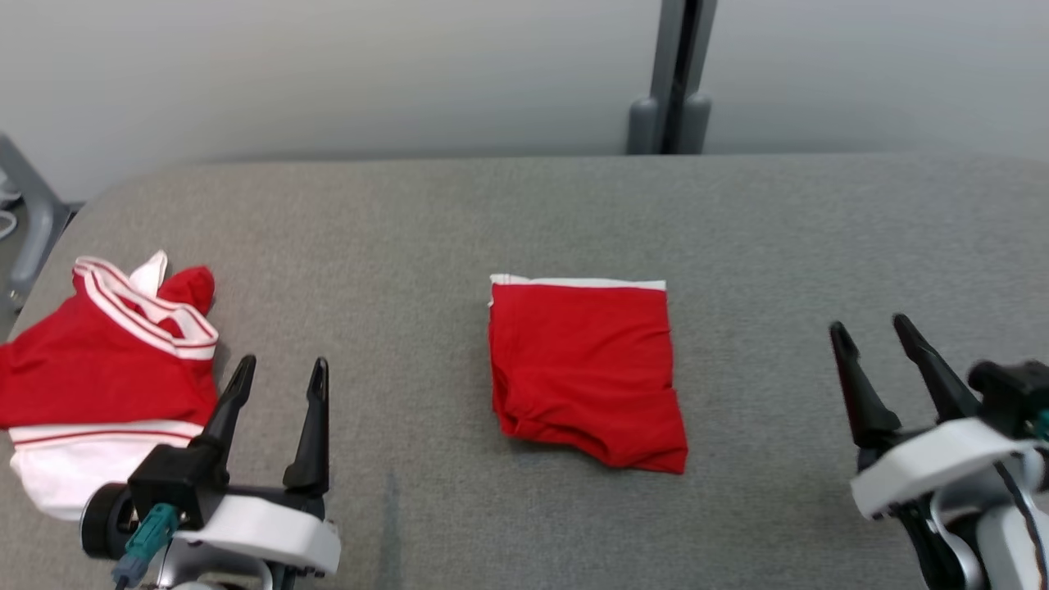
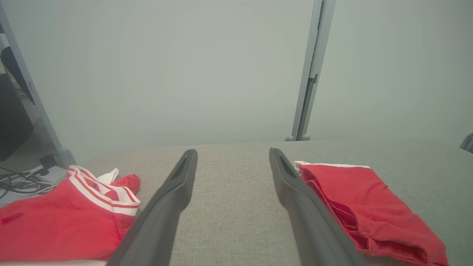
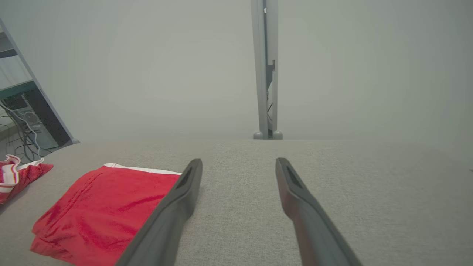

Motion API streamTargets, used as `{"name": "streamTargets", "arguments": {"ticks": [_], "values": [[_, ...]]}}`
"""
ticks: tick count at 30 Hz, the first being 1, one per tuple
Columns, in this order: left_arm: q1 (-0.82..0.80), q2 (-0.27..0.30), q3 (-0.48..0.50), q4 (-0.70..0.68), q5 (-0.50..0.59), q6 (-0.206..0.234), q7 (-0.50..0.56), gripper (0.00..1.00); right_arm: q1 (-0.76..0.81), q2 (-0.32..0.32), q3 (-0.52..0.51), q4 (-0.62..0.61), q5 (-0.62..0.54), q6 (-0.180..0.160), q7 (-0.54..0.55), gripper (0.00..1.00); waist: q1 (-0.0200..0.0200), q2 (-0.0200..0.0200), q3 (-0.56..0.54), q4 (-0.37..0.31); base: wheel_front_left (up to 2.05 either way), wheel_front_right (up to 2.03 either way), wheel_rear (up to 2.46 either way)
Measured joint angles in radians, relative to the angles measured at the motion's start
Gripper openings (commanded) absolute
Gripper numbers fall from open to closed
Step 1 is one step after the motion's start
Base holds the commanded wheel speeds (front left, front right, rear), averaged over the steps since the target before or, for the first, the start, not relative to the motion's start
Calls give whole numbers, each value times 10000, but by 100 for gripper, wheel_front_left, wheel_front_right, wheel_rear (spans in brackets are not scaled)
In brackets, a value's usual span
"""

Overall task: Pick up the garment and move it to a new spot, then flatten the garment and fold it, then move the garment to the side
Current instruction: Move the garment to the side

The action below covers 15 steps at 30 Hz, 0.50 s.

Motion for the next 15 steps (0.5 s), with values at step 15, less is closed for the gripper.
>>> {"name": "streamTargets", "arguments": {"ticks": [15], "values": [[-1381, -545, -437, 1312, -40, -426, -805, 100, -2153, -113, 3321, 3455, 997, 0, 416, 100, 0, 0, 1593, 1108, 0, 0, 0]]}}
